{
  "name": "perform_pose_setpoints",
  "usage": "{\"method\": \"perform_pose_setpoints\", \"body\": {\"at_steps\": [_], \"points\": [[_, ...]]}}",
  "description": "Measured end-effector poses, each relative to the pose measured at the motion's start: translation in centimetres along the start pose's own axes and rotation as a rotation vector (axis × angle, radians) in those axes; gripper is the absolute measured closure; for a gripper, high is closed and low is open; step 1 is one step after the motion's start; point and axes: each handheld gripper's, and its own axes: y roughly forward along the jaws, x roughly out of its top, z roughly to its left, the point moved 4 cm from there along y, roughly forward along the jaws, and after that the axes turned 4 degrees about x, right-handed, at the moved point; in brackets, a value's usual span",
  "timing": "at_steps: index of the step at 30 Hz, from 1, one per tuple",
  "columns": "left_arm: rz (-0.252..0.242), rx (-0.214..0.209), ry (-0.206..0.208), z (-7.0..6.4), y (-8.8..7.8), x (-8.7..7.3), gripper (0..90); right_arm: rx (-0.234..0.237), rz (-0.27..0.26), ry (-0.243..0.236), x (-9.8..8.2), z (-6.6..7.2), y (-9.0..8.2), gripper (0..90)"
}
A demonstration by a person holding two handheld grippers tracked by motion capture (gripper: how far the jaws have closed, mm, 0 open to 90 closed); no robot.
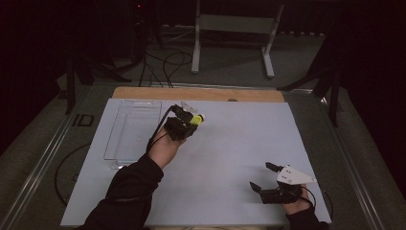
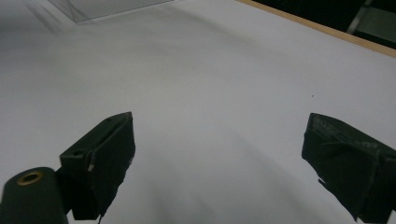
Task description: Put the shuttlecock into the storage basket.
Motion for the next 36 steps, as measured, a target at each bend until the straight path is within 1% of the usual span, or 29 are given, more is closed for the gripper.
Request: {"method": "perform_pose_setpoints", "body": {"at_steps": [3,6,7,10,11,12,13,14,15,16,17,18,19,20,24,25,26,28,30,31,32,33,34,35,36], "points": [[-0.015,0.016,-0.009,0.5,-0.8,0.2,89.7,0.001,0.0,0.001,0.0,0.0,0.0,9.6],[-0.016,0.026,-0.011,0.7,-1.0,0.2,89.7,0.0,-0.001,0.0,0.0,0.0,0.0,9.6],[-0.017,0.036,-0.012,0.9,-1.4,0.2,89.7,0.0,-0.001,0.0,0.0,0.0,0.0,9.6],[-0.016,0.042,-0.015,1.1,-1.8,0.1,89.7,-0.001,-0.002,0.0,0.0,0.0,0.0,9.6],[-0.021,0.056,-0.015,1.4,-2.3,0.0,89.7,-0.001,-0.002,0.0,0.0,0.0,0.0,9.6],[-0.021,0.056,-0.015,1.4,-2.3,0.0,89.7,-0.001,-0.002,0.0,0.0,0.0,0.0,9.6],[-0.027,0.067,-0.021,1.7,-2.8,-0.2,89.7,-0.002,-0.002,0.001,0.0,0.0,0.0,9.6],[-0.027,0.067,-0.021,1.7,-2.8,-0.2,89.7,-0.002,-0.002,0.001,0.0,0.0,0.0,9.6],[-0.031,0.087,-0.022,2.0,-3.3,-0.4,89.7,-0.002,-0.001,-0.001,0.0,0.0,0.0,9.6],[-0.031,0.087,-0.022,2.0,-3.3,-0.4,89.7,-0.002,-0.001,-0.001,0.0,0.0,0.0,9.6],[-0.041,0.099,-0.038,2.5,-3.7,-0.7,89.7,-0.002,-0.001,-0.001,0.0,0.0,0.0,9.6],[-0.041,0.099,-0.038,2.5,-3.7,-0.7,89.7,-0.002,-0.001,-0.001,0.0,0.0,0.0,9.6],[-0.041,0.107,-0.051,3.1,-3.9,-1.0,89.7,-0.004,-0.001,-0.002,0.0,0.0,0.0,9.6],[-0.041,0.107,-0.051,3.1,-3.9,-1.0,89.7,-0.004,-0.001,-0.002,0.0,0.0,0.0,9.6],[-0.032,0.125,-0.069,4.0,-4.2,-1.7,89.7,-0.004,0.0,-0.002,0.0,0.0,0.0,9.6],[-0.028,0.139,-0.074,4.4,-4.4,-2.0,89.7,-0.004,0.002,-0.003,0.0,0.0,0.0,9.6],[-0.028,0.139,-0.074,4.4,-4.4,-2.0,89.7,-0.004,0.002,-0.003,0.0,0.0,0.0,9.6],[-0.019,0.152,-0.077,4.9,-4.5,-2.3,89.7,-0.005,0.002,-0.002,0.0,0.0,0.1,9.6],[-0.006,0.172,-0.079,5.5,-4.6,-2.5,89.7,-0.004,0.003,-0.004,0.0,0.0,0.1,9.6],[0.005,0.189,-0.079,6.1,-4.8,-2.8,89.7,-0.004,0.005,-0.003,0.0,0.0,0.1,9.6],[0.005,0.189,-0.079,6.1,-4.8,-2.8,89.7,-0.004,0.005,-0.003,0.0,0.0,0.1,9.6],[0.011,0.21,-0.088,6.7,-5.0,-3.0,89.7,-0.006,0.004,-0.003,0.0,0.0,0.1,9.6],[0.011,0.21,-0.088,6.7,-5.0,-3.0,89.7,-0.006,0.004,-0.003,0.0,0.0,0.1,9.6],[0.014,0.236,-0.098,7.4,-5.1,-3.3,89.7,-0.006,0.004,-0.003,0.0,0.0,0.1,9.6],[0.014,0.236,-0.098,7.4,-5.1,-3.3,89.7,-0.006,0.004,-0.003,0.0,0.0,0.1,9.6]]}}
